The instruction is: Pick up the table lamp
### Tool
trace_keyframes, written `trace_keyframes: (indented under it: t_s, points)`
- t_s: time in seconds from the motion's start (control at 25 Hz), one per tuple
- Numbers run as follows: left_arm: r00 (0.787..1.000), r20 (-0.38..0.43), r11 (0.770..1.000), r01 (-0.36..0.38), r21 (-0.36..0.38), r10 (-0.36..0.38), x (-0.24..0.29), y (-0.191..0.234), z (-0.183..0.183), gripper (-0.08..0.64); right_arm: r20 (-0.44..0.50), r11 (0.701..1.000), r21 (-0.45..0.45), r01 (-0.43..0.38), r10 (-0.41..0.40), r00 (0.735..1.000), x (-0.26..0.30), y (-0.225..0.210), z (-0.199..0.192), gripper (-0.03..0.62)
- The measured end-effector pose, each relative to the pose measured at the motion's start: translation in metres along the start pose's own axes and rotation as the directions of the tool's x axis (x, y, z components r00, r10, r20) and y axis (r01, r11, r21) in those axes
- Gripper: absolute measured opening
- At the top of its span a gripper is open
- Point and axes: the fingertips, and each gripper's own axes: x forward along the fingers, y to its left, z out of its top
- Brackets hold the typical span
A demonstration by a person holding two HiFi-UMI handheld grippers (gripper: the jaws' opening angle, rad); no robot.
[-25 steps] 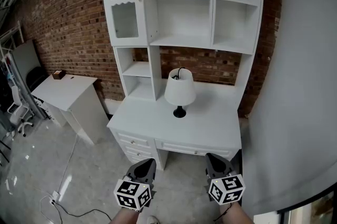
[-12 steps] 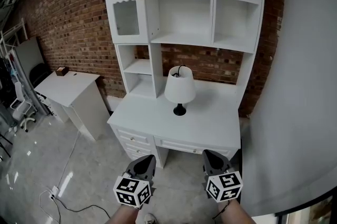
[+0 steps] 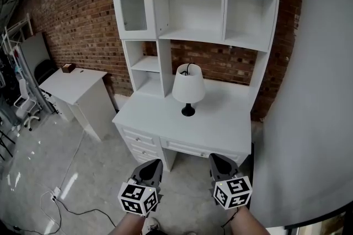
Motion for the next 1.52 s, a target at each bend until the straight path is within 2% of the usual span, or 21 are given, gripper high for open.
trace_keyframes:
  t_s: [0.4,0.72,1.2,1.52]
  points:
    - [0.999,0.0,0.999,0.044,0.019,-0.044,0.025,0.032,0.006,-0.002,0.002,0.999,0.01,0.042,-0.042,0.999,0.037,0.002,0.0,0.026]
    - [0.992,-0.017,0.991,0.122,0.05,-0.121,0.057,0.09,0.02,-0.003,0.006,0.992,0.029,0.126,-0.126,0.992,0.091,0.015,0.005,0.026]
    - [0.968,-0.034,0.967,0.25,0.04,-0.249,0.109,0.171,0.023,-0.002,0.002,0.968,0.027,0.248,-0.248,0.969,0.169,0.031,0.003,0.026]
    - [0.95,-0.041,0.949,0.311,0.042,-0.31,0.13,0.202,0.018,-0.003,0.005,0.954,0.024,0.299,-0.299,0.954,0.201,0.04,-0.006,0.028]
